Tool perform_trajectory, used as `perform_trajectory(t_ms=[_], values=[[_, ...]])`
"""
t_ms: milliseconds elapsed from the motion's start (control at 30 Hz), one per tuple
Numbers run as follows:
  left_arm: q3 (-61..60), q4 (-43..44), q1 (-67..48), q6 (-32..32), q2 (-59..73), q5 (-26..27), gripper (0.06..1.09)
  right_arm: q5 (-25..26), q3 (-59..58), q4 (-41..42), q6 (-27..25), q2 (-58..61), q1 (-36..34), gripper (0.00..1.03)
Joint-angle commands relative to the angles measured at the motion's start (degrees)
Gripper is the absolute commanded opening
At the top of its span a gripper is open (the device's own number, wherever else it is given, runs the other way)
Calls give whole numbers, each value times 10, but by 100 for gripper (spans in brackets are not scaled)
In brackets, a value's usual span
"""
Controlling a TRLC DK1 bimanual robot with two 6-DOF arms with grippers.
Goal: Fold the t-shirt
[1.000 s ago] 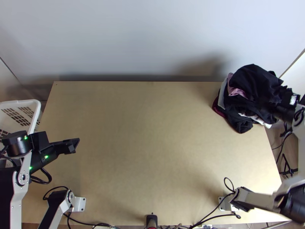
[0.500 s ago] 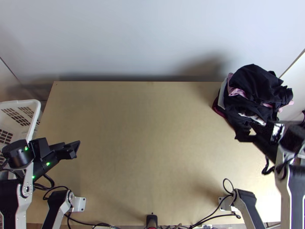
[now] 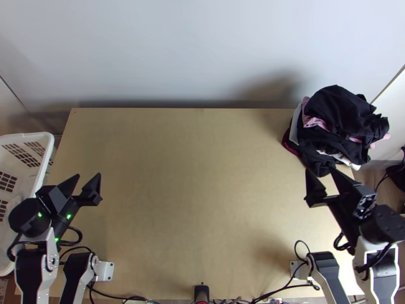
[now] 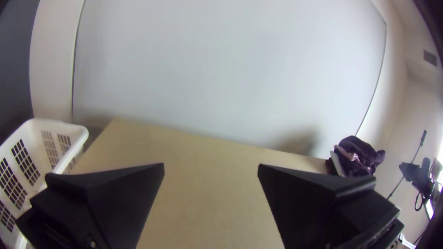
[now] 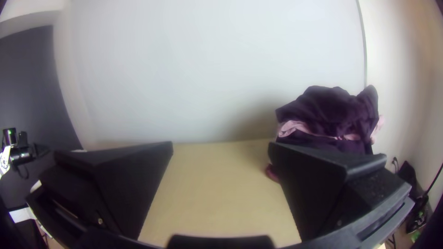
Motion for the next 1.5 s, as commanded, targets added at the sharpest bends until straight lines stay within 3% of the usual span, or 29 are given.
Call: perform_trajectory(t_ms=[0,233,400,633,733,1000,1100,1467], values=[[-94,151,-8,13,-44,-39,104,41,-123,127,-24,-50,22,96],[-225,278,-62,26,-116,-99,104,99,-253,267,-60,-50,98,95],[-291,317,-63,41,-155,-101,104,109,-316,319,-81,-55,117,93],[-294,312,-65,25,-154,-104,104,110,-319,299,-78,-1,117,94],[-294,259,-77,5,-163,-104,104,109,-318,287,-62,44,125,98],[-293,129,-99,30,-213,-104,104,110,-318,137,-24,-16,141,98],[-293,128,-106,30,-212,-104,104,110,-318,89,-24,-79,122,98],[-292,133,-93,23,-213,-118,104,99,-318,91,-3,-138,0,98]])
